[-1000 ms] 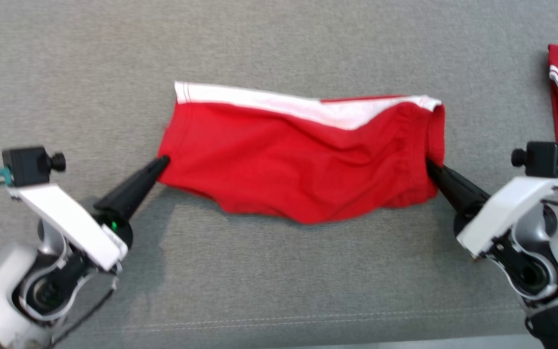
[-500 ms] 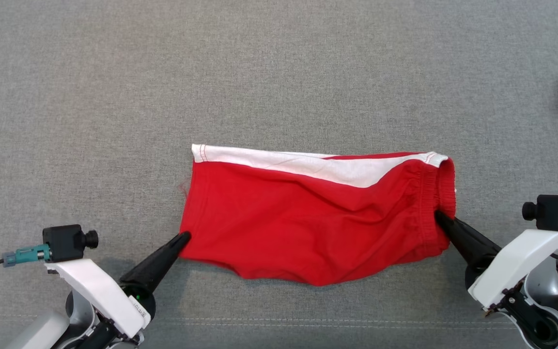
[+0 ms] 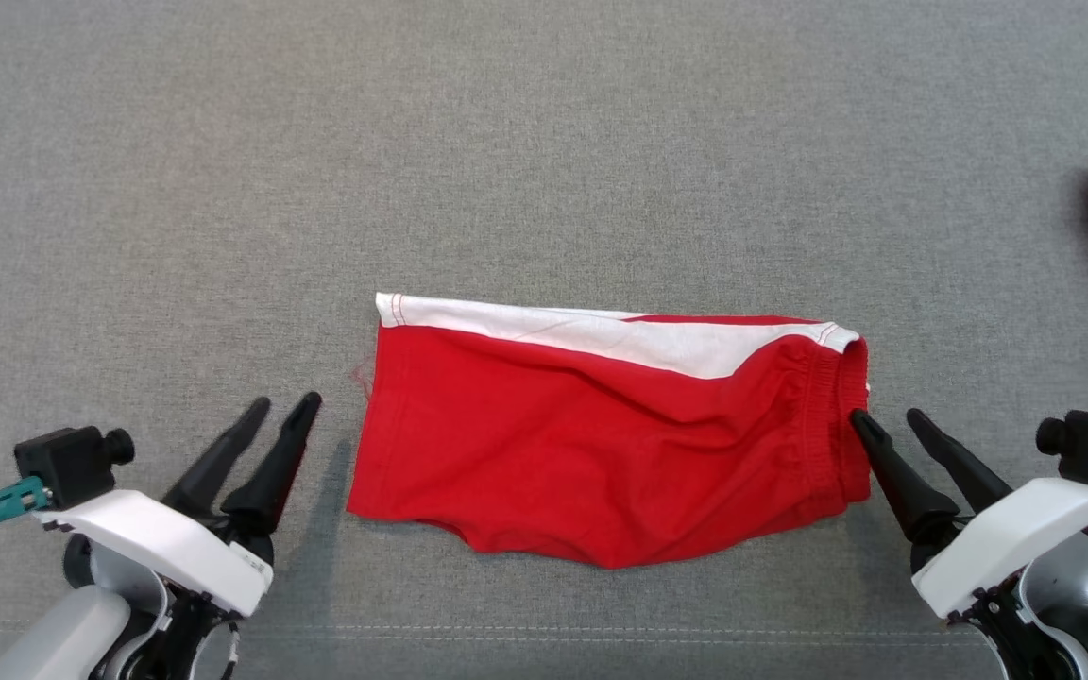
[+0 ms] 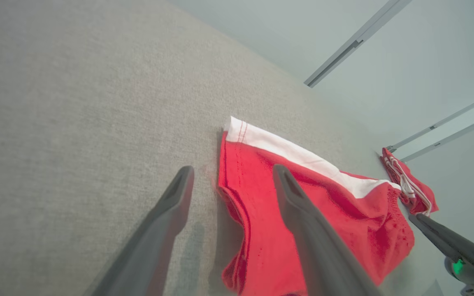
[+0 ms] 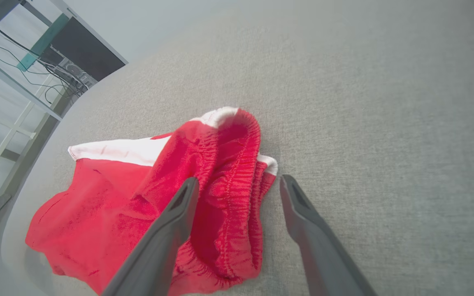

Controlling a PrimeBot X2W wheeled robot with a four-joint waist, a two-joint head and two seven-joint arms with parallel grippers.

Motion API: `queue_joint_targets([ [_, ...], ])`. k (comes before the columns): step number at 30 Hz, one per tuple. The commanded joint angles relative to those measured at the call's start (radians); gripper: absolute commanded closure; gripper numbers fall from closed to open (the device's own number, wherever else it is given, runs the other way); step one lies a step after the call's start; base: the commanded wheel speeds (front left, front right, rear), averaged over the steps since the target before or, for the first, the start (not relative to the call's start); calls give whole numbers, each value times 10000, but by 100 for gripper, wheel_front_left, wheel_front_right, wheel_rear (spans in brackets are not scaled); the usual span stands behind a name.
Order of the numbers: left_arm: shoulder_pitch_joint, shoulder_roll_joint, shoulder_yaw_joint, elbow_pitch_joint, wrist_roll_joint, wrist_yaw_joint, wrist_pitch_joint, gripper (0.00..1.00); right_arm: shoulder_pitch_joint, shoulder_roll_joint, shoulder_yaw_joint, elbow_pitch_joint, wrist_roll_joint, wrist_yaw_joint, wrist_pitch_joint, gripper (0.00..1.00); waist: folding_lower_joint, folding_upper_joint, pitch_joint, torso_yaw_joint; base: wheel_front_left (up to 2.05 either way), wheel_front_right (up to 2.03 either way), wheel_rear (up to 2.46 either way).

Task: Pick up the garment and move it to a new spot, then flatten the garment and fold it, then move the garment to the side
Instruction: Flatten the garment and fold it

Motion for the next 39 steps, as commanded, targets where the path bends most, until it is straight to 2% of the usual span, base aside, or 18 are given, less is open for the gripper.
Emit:
queue_joint_targets([
  [1,-212,466,619,-258,443,339,-662,0,169,-174,136,-310,-367,16,-561,0,0,0,-137,30,0,0,0],
  [2,-175,507,872,-363,1133,891,-1204,0,296,-176,50,-352,-743,16,-1191,0,0,0,-255,38,0,0,0],
  [6,-10,231,1579,-594,2617,2068,-1515,0,410,-119,48,-361,-1705,16,-2479,0,0,0,-470,3,0,0,0],
  [7,10,-24,2072,-752,3039,2350,-1525,0,430,-52,71,-330,-1895,16,-2761,0,0,0,-526,1,0,0,0],
  [9,266,-472,2740,-978,4004,2748,-1530,0,435,24,91,-262,-2408,16,-3424,0,0,0,-669,-17,0,0,0],
  [10,266,-472,2740,-978,4004,2748,-1530,0,435,24,91,-262,-2408,16,-3424,0,0,0,-669,-17,0,0,0],
  [11,537,-947,3331,-1221,4957,2973,-1533,0,444,157,128,-116,-2836,16,-4090,0,0,0,-831,-55,0,0,0],
  [13,788,-1335,3716,-1393,5882,3038,-1534,0,488,272,180,76,-3256,16,-4714,0,0,0,-1012,-88,0,0,0],
  [17,1386,-1925,4231,-1344,7117,2840,-1535,0,613,500,231,600,-3894,16,-5521,0,0,0,-1356,-211,0,0,0],
  [25,2103,-2404,4743,-869,8331,2389,-1536,0,822,637,53,1075,-4674,16,-6076,0,0,0,-1678,-375,0,0,0],
  [31,2311,-2818,5215,-829,9084,1945,-1536,0,1068,759,-240,1058,-4933,16,-6141,0,0,0,-1827,-293,0,0,0],
  [39,2491,-3367,5725,-457,9549,1300,-1537,0,1287,827,-349,952,-5048,16,-6145,0,0,0,-2048,-168,0,0,0],
])
